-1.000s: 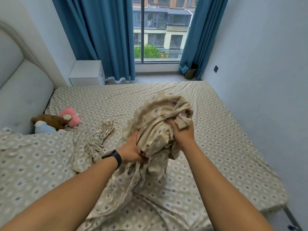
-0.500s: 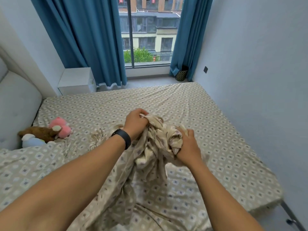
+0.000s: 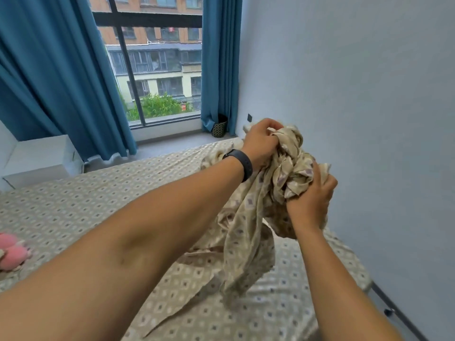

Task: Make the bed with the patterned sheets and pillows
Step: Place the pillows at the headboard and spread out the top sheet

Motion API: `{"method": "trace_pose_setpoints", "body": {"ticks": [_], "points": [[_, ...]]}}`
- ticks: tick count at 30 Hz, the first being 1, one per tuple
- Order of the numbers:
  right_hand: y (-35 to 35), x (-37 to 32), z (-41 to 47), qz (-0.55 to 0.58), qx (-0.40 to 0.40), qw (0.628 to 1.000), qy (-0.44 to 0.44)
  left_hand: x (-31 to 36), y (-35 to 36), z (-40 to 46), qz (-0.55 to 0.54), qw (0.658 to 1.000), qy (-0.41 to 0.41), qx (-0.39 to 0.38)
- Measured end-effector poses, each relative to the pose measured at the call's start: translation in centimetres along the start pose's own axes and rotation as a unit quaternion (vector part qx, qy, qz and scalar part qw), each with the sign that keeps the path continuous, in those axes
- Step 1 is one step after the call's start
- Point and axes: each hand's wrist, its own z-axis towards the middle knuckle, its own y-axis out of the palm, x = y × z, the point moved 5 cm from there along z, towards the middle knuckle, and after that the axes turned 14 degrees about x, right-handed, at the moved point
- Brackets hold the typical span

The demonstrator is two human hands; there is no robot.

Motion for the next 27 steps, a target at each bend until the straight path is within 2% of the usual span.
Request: {"method": "trace_pose_setpoints", "body": {"ticks": [5,8,10,12,14,15,16,19,22,25,27], "points": [[-0.9,2.0,3.6,-0.064,0.039,0.996,-0.047,-0.8,3.7,0.6,-0.057,0.998,-0.019,-0.019],[0.6,4.5,3.0,-0.087,0.004,0.995,-0.049,-5.4,4.4,-0.3,-0.047,0.995,-0.083,-0.032],[2.4,6.7,1.2,-0.119,-0.03,0.99,-0.063,-8.6,3.6,-1.7,0.015,0.992,-0.103,-0.065],[5.9,10.1,-1.1,-0.194,-0.154,0.965,-0.082,-12.4,2.5,-3.0,0.131,0.979,-0.1,-0.12],[9.0,14.1,-4.2,-0.285,-0.329,0.9,-0.033,-17.2,0.2,-5.5,0.224,0.949,-0.141,-0.173],[9.8,15.2,-5.5,-0.3,-0.367,0.88,0.011,-19.9,-1.3,-6.9,0.247,0.935,-0.174,-0.186],[10.4,15.4,-6.8,-0.296,-0.377,0.876,0.05,-22.3,-3.0,-8.4,0.269,0.919,-0.215,-0.192],[12.2,12.7,-13.2,-0.236,-0.423,0.874,0.045,-28.6,-9.0,-14.5,0.306,0.877,-0.313,-0.198],[13.8,9.5,-23.2,-0.181,-0.564,0.806,-0.015,-33.0,-16.0,-22.7,0.296,0.839,-0.421,-0.177],[13.5,5.7,-33.2,-0.149,-0.701,0.693,-0.077,-35.5,-24.2,-30.7,0.286,0.802,-0.512,-0.114],[12.7,3.5,-38.3,-0.143,-0.756,0.626,-0.125,-36.6,-29.0,-34.9,0.283,0.788,-0.544,-0.06]]}}
